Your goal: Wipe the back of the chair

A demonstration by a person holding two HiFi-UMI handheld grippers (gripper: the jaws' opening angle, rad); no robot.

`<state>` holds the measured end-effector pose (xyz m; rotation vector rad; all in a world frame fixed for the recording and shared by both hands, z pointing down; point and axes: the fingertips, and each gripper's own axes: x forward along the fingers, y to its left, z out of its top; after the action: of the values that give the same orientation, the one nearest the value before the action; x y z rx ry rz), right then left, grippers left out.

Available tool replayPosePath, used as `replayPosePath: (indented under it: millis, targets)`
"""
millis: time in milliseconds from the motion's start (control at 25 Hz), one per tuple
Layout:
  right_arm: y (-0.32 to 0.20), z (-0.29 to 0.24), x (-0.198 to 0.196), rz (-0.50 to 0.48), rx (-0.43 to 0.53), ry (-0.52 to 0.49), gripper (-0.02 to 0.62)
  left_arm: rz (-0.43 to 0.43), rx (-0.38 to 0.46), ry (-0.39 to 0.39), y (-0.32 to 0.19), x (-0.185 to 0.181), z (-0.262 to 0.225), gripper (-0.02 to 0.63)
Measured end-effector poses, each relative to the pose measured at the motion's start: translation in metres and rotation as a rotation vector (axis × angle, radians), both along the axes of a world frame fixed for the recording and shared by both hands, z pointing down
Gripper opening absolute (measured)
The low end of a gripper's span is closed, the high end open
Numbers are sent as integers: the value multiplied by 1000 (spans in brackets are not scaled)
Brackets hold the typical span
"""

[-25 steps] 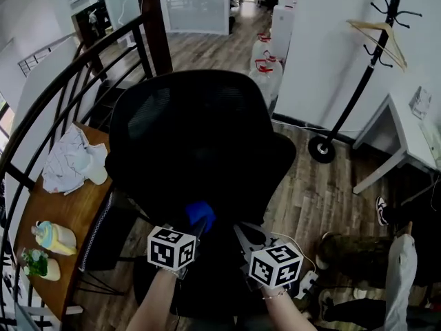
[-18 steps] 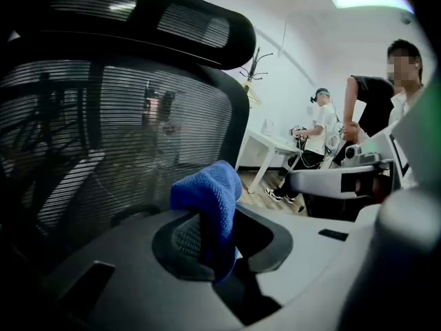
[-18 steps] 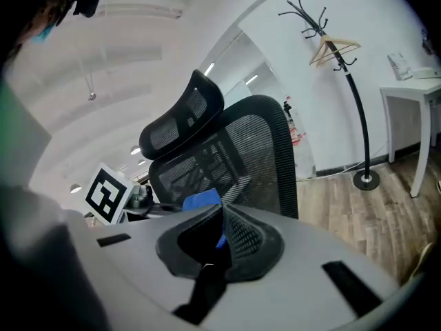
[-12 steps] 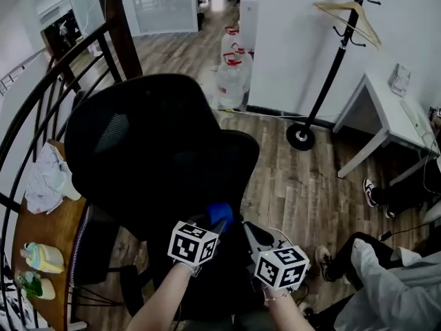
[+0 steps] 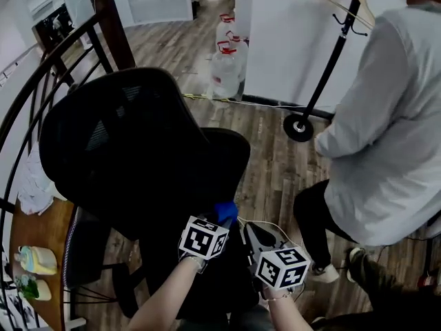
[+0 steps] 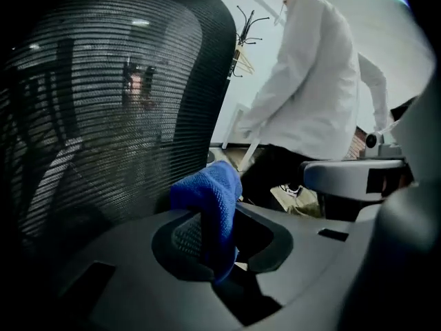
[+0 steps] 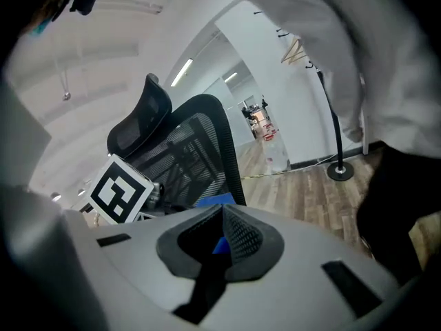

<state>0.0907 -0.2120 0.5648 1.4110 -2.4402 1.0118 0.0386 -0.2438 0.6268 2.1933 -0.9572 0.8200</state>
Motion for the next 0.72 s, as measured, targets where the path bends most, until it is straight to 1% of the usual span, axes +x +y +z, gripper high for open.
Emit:
replayPosePath:
  millis: [160, 400, 720]
  targets:
    - [-3, 12, -6, -23, -22, -3, 28, -12, -16, -9, -3, 1, 13, 75]
    - [-8, 20, -17, -59, -43, -6, 28, -96, -14, 1, -14, -16, 20, 75]
    - [-10, 21, -37, -125, -61, 8, 28, -196, -10, 19, -10, -44, 19, 75]
